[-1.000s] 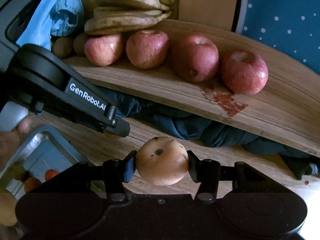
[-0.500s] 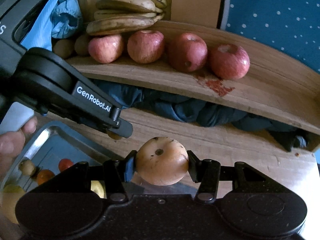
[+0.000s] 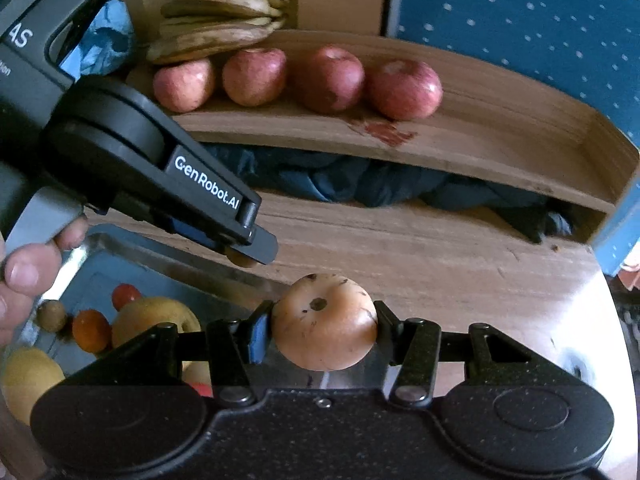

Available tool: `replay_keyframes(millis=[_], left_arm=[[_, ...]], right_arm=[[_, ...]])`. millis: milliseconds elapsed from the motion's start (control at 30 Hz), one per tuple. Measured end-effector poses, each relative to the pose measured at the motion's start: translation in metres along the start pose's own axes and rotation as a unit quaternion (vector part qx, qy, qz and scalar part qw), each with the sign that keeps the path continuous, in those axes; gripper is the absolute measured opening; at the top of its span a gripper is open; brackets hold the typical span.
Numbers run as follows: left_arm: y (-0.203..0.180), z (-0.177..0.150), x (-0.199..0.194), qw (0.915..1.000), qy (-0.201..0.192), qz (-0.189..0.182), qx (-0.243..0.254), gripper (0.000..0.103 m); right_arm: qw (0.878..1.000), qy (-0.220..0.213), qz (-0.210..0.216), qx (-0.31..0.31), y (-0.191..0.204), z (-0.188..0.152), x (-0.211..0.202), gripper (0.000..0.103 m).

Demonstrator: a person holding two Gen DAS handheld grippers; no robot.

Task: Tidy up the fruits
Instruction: 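Carry the striped fruit in the right gripper while the left carries the brown fruit over the tray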

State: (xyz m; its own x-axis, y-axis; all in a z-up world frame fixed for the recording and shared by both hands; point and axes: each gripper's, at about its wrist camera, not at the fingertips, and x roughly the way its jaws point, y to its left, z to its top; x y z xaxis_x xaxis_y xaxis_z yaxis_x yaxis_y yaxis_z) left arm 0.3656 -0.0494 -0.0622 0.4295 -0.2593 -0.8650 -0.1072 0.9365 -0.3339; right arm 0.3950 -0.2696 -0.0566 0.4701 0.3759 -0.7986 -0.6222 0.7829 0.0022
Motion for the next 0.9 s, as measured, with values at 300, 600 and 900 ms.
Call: replay_keyframes(millis=[300, 600, 900], left_arm=[[-0.016, -0.009, 0.004, 0.9986, 0.022, -0.019, 0.043, 0.032], [-0.026, -0.02, 0.009, 0.9959, 0.047, -0.029, 0.071, 0.032], [-0.027, -0.024, 0.016, 0.994, 0.065, -0.019, 0.086, 0.032]], right_arm=[[1.0, 0.01, -0.017, 0.019, -0.003, -0.018, -0.012, 0.053], [0.999, 0.02, -0.018, 0.02, 0.001, -0.03, -0.018, 0.053], [0.999, 0.03, -0.017, 0.024, 0.003, -0.038, -0.018, 0.053]])
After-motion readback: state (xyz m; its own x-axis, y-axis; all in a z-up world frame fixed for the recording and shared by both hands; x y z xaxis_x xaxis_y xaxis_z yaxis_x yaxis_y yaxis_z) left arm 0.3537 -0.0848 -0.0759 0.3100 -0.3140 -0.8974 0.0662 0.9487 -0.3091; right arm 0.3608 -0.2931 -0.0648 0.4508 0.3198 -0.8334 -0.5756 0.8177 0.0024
